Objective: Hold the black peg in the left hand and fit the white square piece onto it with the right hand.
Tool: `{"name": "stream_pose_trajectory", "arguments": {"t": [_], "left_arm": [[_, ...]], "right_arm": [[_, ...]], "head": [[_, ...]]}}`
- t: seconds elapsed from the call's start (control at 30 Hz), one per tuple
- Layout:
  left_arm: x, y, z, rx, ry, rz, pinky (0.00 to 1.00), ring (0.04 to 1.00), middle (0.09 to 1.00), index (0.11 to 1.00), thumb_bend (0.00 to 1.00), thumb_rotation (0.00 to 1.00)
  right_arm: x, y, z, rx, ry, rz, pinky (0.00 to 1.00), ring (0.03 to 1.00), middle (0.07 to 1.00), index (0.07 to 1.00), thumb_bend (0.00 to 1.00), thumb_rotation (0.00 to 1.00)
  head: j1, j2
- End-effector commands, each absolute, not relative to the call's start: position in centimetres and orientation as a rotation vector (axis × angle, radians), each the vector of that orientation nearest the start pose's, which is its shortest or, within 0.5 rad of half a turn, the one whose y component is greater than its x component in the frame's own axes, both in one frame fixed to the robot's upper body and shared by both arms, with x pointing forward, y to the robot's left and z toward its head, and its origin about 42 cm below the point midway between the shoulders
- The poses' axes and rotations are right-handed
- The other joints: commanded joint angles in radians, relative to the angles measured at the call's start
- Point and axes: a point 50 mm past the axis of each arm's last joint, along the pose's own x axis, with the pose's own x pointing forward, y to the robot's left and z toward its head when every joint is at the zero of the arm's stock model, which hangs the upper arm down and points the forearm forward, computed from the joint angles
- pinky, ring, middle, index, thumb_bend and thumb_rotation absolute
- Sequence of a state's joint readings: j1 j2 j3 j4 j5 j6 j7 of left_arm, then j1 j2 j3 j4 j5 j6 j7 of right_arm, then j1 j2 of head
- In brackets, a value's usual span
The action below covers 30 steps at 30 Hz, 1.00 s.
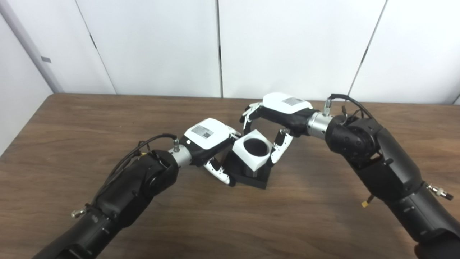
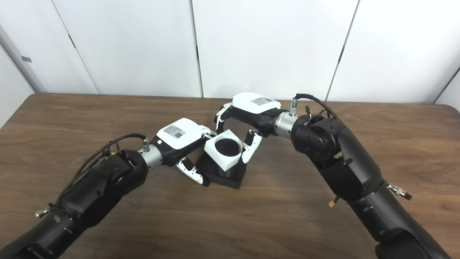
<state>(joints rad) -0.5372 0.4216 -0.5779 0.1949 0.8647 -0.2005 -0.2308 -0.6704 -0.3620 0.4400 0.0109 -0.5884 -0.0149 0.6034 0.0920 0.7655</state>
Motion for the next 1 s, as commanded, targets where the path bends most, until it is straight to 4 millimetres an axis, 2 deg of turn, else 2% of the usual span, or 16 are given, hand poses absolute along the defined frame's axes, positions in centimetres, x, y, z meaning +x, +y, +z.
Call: {"name": "stream_pose_trajectory", "arguments": {"t": [0.0, 0.27, 0.5, 0.53, 0.6, 0.77, 0.97], "left_arm": [[39.3, 16.7, 15.3, 1.541, -0.407, -0.826, 0.78, 0.849, 0.835, 0.492, 0.52, 0.08], [39.3, 16.6, 15.4, 1.531, -0.406, -0.826, 0.77, 0.845, 0.836, 0.491, 0.52, 0.08], [39.4, 16.8, 15.6, 1.542, -0.401, -0.825, 0.78, 0.852, 0.837, 0.492, 0.52, 0.08], [39.4, 16.8, 15.6, 1.541, -0.399, -0.827, 0.78, 0.852, 0.839, 0.492, 0.52, 0.08], [39.4, 16.9, 15.7, 1.540, -0.399, -0.827, 0.78, 0.851, 0.840, 0.492, 0.52, 0.08], [39.5, 17.3, 15.7, 1.540, -0.406, -0.816, 0.78, 0.842, 0.835, 0.491, 0.52, 0.08], [39.6, 17.7, 15.6, 1.540, -0.406, -0.814, 0.77, 0.841, 0.830, 0.491, 0.52, 0.08]], "right_arm": [[42.0, -12.9, 29.6, -1.256, -0.493, 0.817, 0.88, 0.903, 0.807, 0.479, 0.52, 0.13], [41.7, -12.2, 28.6, -1.259, -0.473, 0.849, 0.89, 0.910, 0.809, 0.479, 0.52, 0.13], [41.7, -12.8, 28.1, -1.355, -0.357, 0.901, 0.91, 0.912, 0.832, 0.495, 0.52, 0.16], [41.7, -13.0, 28.1, -1.358, -0.341, 0.904, 0.90, 0.922, 0.860, 0.663, 0.79, 0.29], [41.8, -13.4, 28.2, -1.364, -0.317, 0.904, 0.90, 0.929, 0.876, 0.743, 0.91, 0.33], [42.1, -14.5, 28.4, -1.367, -0.293, 0.892, 0.91, 0.932, 0.889, 0.791, 0.95, 0.33], [42.1, -16.0, 28.5, -1.373, -0.277, 0.868, 0.90, 0.927, 0.895, 0.796, 0.94, 0.30]], "head": [[0.001, 0.001], [0.002, 0.002], [0.001, 0.004], [0.001, 0.005], [0.000, 0.004], [-0.001, 0.005], [-0.013, 0.004]]}}
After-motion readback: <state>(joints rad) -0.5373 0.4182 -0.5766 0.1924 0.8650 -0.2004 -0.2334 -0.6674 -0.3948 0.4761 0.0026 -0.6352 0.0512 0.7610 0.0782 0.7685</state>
